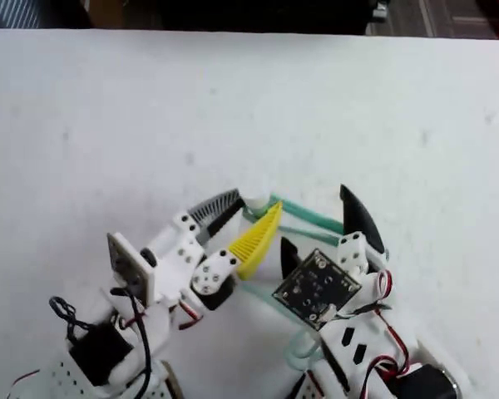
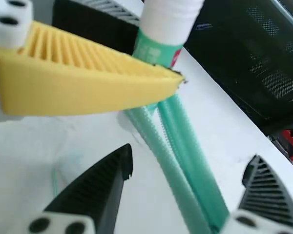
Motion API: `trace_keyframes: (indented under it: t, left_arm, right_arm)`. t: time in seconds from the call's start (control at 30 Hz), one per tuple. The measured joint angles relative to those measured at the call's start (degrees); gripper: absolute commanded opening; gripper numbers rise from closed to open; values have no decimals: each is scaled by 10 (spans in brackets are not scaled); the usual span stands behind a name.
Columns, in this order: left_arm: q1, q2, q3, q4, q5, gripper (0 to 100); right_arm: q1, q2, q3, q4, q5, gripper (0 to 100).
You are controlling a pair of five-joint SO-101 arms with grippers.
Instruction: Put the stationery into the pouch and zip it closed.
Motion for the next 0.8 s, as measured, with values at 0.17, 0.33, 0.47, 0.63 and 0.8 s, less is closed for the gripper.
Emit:
trace_keyframes:
  t: [0.17, 0.33, 0.47, 0.63, 0.8]
  left_arm:
    - [0, 11, -17, 6, -1, 24]
    - [0, 11, -72, 9, -1, 24]
    - [1, 27, -101, 3, 0, 24]
    - [2, 102, -120, -4, 0, 24]
    - [2, 133, -129, -5, 0, 24]
  right_arm:
    - [1, -4, 11, -2, 0, 234]
    - [4, -9, 22, -8, 4, 214]
    - [11, -9, 29, -12, 4, 252]
    - [15, -9, 32, -12, 4, 252]
    - [16, -9, 32, -12, 4, 252]
